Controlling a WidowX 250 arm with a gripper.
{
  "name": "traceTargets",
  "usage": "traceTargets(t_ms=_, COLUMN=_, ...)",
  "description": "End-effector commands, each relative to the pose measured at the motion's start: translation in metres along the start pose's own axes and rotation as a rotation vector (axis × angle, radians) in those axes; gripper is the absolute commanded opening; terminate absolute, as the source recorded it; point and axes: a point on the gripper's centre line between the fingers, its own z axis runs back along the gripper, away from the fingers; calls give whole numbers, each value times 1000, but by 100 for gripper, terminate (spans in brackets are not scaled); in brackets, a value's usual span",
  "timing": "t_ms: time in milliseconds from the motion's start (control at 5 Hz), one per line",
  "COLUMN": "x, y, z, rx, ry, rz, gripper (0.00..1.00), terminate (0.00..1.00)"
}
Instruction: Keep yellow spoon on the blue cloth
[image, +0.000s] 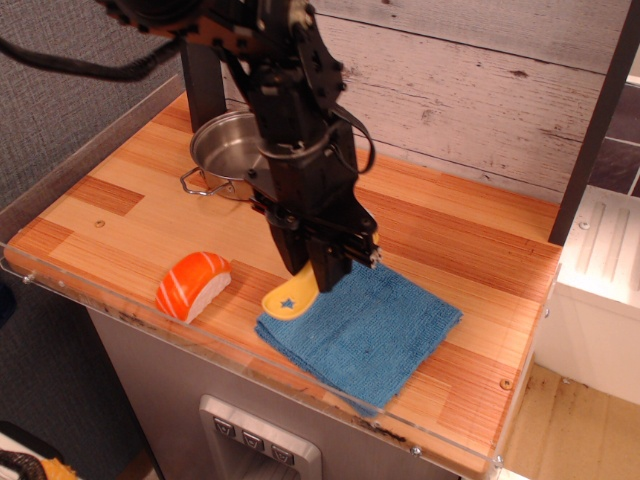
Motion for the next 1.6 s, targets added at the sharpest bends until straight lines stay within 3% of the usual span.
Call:
traceTargets(t_ms=0, x=-1, y=-6, z=-4, rx=4, ry=6, rz=-71, gripper=0, terminate=0)
traceTargets(t_ms=200, x=2, y=0, z=8, rx=-7, ry=15, rz=-65, gripper=100, terminate=0)
traceTargets(t_ms=400, x=6, y=17, z=33, rx=-40, ry=-8, rz=-26, gripper=100, terminate=0)
traceTargets(t_ms=600, x=12, y=54, z=58, rx=-42, ry=3, rz=28, gripper=100, terminate=0)
traceTargets(t_ms=800, x=13, y=104, z=81, rx=17, ry=-22, rz=116, gripper=100, terminate=0)
traceTargets(t_ms=1000, x=8, y=122, z=83, rx=51, ry=-8, rz=52, gripper=100, terminate=0)
traceTargets(t_ms=1400, x=2, y=126, z=82, rx=62, ry=-6, rz=27, gripper=100, terminate=0)
